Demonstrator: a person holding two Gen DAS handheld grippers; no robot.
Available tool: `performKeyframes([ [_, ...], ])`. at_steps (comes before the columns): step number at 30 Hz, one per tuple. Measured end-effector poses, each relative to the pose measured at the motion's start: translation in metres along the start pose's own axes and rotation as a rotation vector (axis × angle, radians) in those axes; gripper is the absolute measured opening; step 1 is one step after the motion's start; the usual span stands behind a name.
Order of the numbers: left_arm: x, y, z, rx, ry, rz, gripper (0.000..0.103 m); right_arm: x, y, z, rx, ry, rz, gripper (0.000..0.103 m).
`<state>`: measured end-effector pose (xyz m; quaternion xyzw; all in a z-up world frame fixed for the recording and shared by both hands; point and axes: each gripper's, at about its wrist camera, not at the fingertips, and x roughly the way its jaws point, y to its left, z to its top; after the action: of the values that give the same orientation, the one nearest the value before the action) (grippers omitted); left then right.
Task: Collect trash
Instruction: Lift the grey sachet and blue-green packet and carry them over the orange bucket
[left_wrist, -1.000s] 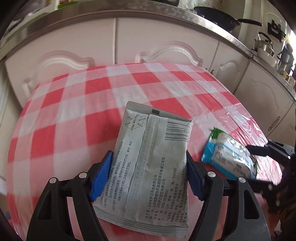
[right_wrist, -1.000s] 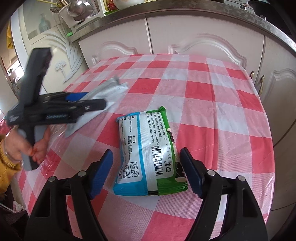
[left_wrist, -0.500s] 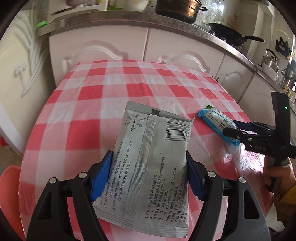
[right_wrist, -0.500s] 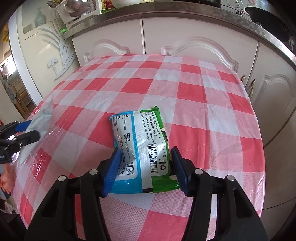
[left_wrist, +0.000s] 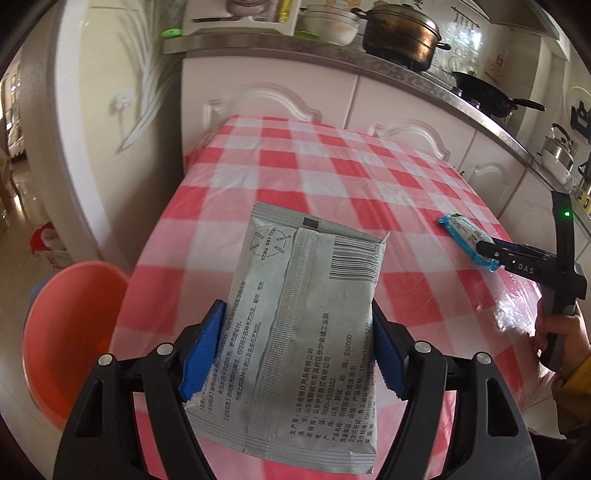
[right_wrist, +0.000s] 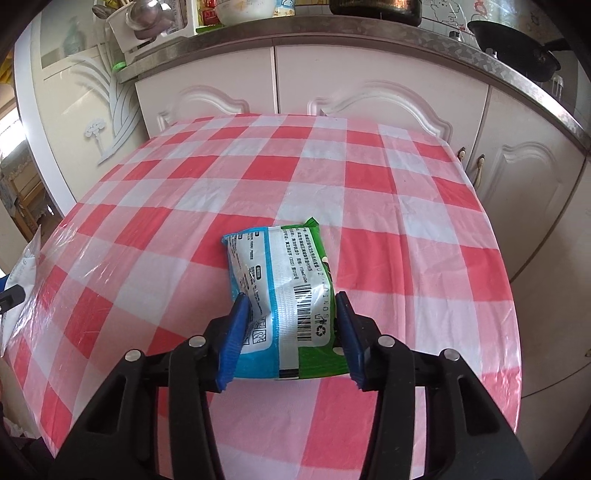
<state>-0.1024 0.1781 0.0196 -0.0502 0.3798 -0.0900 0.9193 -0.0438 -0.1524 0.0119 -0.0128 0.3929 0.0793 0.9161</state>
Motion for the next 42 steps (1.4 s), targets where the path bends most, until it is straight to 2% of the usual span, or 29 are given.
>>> performKeyframes([
  [8,-0.028,0.035,-0.026,-0.056,-0.026,0.068,0.074,-0.012,0.025,-0.012,-0.026,0.009,-0.005,0.045],
  [20,-0.061,0.087,-0.044,-0.171,-0.068,0.155,0.074,-0.018,0.084,-0.009,-0.127,0.033,0.074,0.037],
  [31,-0.067,0.125,-0.049,-0.259,-0.076,0.194,0.074,-0.022,0.136,0.003,-0.22,0.012,0.151,0.033],
  [42,-0.063,0.138,-0.046,-0.277,-0.082,0.227,0.074,-0.027,0.192,0.02,-0.305,-0.011,0.258,0.033],
])
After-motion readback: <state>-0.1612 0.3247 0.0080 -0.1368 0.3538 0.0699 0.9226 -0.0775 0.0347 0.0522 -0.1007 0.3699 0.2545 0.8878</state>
